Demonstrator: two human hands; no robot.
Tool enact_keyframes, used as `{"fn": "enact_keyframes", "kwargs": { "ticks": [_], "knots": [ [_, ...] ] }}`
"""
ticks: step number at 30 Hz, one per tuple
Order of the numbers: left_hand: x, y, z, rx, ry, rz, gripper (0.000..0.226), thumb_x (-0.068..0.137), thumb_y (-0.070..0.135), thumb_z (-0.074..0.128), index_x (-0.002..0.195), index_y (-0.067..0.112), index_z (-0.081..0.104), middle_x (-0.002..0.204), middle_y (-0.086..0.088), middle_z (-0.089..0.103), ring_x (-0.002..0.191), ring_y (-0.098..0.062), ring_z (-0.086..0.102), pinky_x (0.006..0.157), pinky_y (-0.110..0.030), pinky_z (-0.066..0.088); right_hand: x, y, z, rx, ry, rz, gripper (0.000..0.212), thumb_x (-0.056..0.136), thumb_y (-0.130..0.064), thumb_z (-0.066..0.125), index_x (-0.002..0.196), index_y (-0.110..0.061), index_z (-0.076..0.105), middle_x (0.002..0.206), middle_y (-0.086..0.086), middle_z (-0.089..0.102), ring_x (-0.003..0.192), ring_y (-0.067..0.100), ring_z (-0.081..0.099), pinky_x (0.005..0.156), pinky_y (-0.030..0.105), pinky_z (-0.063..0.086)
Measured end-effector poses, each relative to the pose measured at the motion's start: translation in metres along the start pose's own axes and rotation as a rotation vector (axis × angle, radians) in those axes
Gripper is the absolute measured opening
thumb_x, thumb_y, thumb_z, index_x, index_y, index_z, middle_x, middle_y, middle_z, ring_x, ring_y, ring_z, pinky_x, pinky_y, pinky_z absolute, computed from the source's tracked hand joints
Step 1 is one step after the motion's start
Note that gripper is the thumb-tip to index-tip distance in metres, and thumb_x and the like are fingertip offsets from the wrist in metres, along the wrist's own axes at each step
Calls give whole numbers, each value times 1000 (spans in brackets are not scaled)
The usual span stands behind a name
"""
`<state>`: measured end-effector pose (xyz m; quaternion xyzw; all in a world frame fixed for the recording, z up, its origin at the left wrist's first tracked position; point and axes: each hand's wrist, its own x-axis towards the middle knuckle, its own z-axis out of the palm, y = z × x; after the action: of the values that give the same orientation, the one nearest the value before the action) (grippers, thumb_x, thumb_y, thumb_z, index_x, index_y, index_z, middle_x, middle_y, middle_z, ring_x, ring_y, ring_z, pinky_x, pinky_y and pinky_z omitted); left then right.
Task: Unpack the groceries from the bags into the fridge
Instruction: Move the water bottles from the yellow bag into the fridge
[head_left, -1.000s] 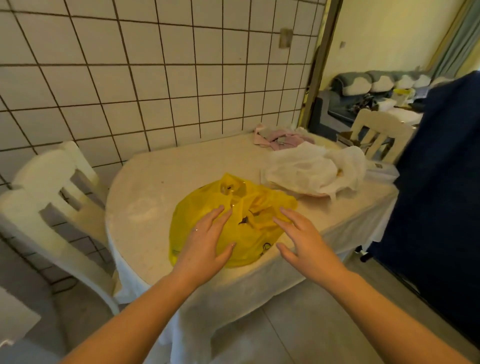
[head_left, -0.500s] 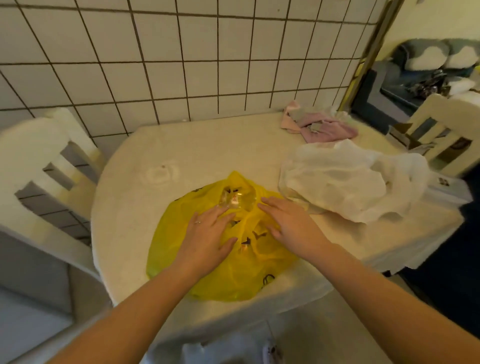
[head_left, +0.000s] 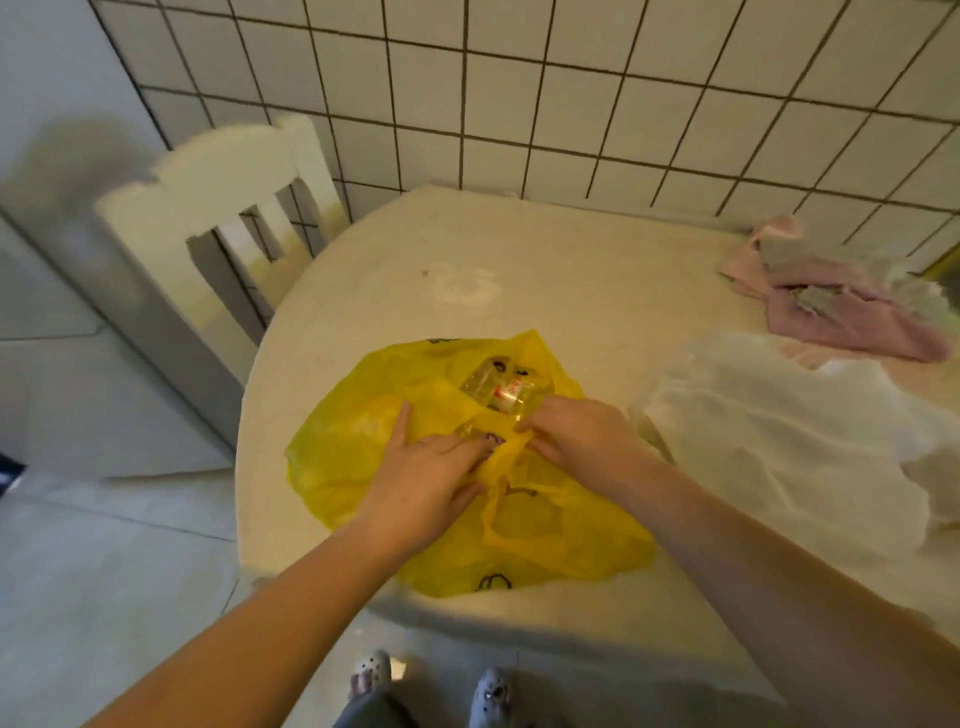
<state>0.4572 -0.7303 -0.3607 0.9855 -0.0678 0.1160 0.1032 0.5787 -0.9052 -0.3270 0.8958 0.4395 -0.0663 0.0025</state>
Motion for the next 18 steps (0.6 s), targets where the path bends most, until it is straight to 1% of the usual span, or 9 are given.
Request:
{"fn": "enact_keyframes", "kwargs": {
  "ticks": [2,3,5,7,11,12,14,16,18],
  "knots": [
    [2,5,-6,-46,76,-15,53,65,32,83,112,25,58,87,6,66,84,-15,67,100,-64,31,6,0,-14,112,158,-49,26,92,-35,52,116,-29,61,119,-1,58,111,20,57,80,38,49],
    [0,4,-13,-44,162,-62,54,66,28,83,112,24,54,87,4,65,85,-14,64,100,-62,34,18,-4,-27,141,232,-139,24,90,-33,55,111,-26,64,113,0,61,105,22,60,76,38,50],
    [-5,-3,-29,-22,311,-127,51,73,21,77,115,24,48,94,1,64,93,-13,56,101,-56,37,37,-15,-52,135,296,-266,22,86,-33,58,104,-23,67,101,2,64,94,24,64,68,36,50],
    [-10,-14,-42,22,381,-158,43,81,20,63,121,25,47,107,-2,64,96,-15,55,101,-51,37,50,-21,-67,118,304,-323,27,83,-38,55,102,-24,67,96,1,64,90,23,64,67,36,51],
    [-15,-21,-53,101,356,-187,44,88,17,46,130,30,46,125,-7,59,83,-21,62,98,-49,38,53,-5,-69,153,285,-327,28,84,-37,54,105,-22,64,99,1,64,95,24,61,74,39,51],
    [-17,-25,-55,130,359,-185,44,89,16,49,130,29,47,128,-8,57,85,-23,62,98,-49,36,54,-2,-70,159,290,-312,25,85,-35,55,105,-22,63,101,-1,65,97,23,60,76,39,50],
    [-28,-37,-59,203,360,-218,52,82,12,64,129,29,50,131,-9,56,91,-26,62,99,-52,32,62,-4,-75,205,311,-304,20,86,-31,60,104,-23,63,102,-3,65,96,20,59,78,36,47],
    [-45,-51,-67,267,312,-286,62,74,16,74,129,30,50,132,-9,56,99,-31,61,100,-55,28,77,-16,-87,273,347,-335,19,85,-29,64,104,-24,64,96,-8,65,86,13,57,74,32,45],
    [-61,-61,-67,302,237,-384,68,68,19,81,129,28,52,132,-8,57,102,-33,61,99,-54,28,95,-32,-98,299,340,-361,19,84,-33,65,102,-27,66,88,-14,62,72,1,48,65,22,39]
  ]
}}
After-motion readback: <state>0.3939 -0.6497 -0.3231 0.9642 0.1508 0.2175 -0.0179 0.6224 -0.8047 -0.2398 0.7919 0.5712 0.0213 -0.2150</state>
